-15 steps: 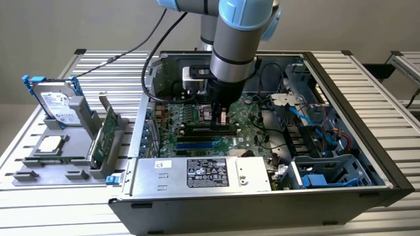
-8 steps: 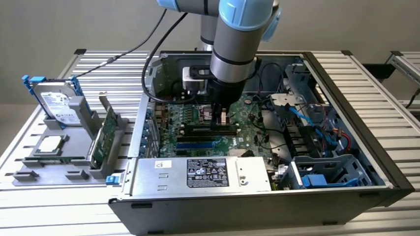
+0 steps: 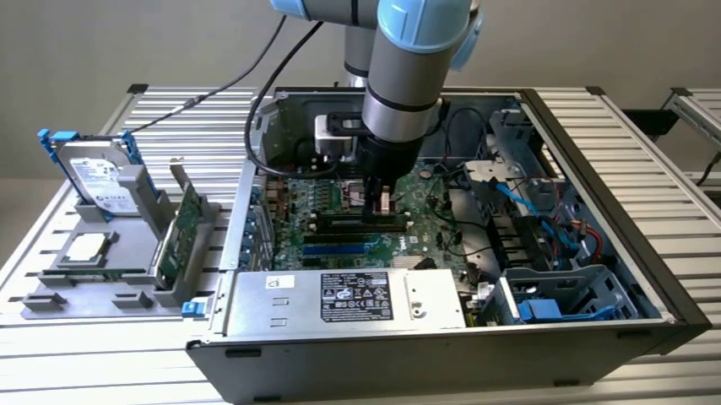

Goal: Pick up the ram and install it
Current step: 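Insert the ram into the slot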

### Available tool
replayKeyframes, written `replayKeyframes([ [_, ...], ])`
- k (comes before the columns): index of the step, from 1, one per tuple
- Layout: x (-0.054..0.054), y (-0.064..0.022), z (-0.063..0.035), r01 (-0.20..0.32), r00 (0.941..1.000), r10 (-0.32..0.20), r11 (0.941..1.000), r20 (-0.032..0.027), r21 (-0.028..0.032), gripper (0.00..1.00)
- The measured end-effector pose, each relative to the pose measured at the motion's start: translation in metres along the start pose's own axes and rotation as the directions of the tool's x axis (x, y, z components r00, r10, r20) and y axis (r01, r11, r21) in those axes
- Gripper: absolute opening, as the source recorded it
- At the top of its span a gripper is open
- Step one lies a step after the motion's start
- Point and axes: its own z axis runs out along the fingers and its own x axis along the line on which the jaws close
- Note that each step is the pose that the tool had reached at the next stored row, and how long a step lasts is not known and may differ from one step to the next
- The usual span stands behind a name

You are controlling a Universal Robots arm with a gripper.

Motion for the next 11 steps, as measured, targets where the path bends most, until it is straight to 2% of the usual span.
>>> replayKeyframes([
  [11, -0.0018, -0.0004, 0.0022, 0.001, 1.0000, -0.001, 1.0000, 0.0008, 0.0007, 0.14],
])
